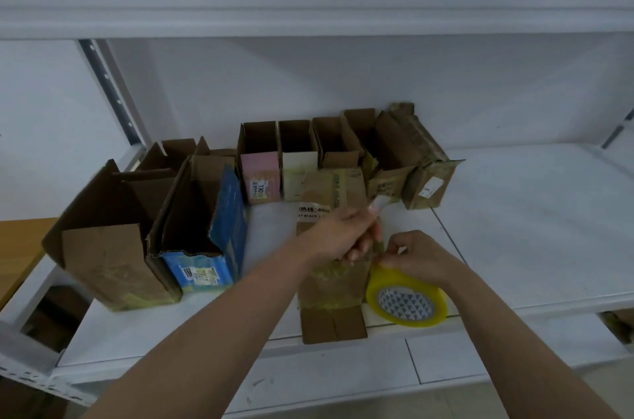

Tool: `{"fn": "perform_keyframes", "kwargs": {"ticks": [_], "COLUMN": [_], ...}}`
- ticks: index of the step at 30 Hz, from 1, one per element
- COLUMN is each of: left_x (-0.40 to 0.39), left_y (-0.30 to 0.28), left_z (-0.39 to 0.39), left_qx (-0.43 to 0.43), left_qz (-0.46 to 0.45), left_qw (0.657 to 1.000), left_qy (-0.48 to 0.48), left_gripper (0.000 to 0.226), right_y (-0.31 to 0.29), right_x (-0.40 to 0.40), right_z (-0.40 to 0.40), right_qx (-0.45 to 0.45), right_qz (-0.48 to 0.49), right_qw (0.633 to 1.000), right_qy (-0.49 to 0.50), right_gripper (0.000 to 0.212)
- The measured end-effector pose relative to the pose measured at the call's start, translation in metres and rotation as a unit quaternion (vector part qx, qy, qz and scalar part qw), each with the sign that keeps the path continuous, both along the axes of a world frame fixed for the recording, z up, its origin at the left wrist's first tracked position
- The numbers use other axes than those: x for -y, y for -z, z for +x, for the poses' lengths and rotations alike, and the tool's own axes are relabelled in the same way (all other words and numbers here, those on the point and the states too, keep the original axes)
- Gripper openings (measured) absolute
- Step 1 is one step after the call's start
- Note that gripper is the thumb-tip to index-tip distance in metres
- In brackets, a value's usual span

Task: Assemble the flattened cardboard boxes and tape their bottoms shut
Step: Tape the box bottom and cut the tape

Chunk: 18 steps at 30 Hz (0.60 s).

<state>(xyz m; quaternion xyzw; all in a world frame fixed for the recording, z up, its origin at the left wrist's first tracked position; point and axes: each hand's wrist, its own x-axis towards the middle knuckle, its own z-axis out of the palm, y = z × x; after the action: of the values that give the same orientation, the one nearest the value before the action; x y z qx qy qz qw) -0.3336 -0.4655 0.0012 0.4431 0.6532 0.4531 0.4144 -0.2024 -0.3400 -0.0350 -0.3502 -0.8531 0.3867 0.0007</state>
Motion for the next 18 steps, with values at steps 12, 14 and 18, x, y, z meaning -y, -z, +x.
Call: {"fn": "perform_keyframes", "kwargs": {"ticks": [12, 14, 18], "left_x": [-0.007, -0.005, -0.006], "left_y": [0.025, 0.024, 0.014], "left_z": [-0.004, -0.004, 0.002], "left_qx": [-0.045, -0.05, -0.148], "left_qz": [0.004, 0.007, -0.048], "left_qw": [0.999, 0.999, 0.985], "left_qy": [-0.015, -0.015, 0.069], "left_gripper": [0.05, 0.047, 0.042], "right_y": [0.013, 0.017, 0.009], "right_x": [-0.025, -0.027, -0.025], "right_z": [0.035, 0.04, 0.056], "right_qx": [0.078, 0.041, -0.031], "right_qz": [0.068, 0.025, -0.094], "right_qw": [0.995, 0.999, 0.995], "right_qy": [-0.002, -0.003, -0.03], "right_gripper": [0.042, 0.039, 0.02]}}
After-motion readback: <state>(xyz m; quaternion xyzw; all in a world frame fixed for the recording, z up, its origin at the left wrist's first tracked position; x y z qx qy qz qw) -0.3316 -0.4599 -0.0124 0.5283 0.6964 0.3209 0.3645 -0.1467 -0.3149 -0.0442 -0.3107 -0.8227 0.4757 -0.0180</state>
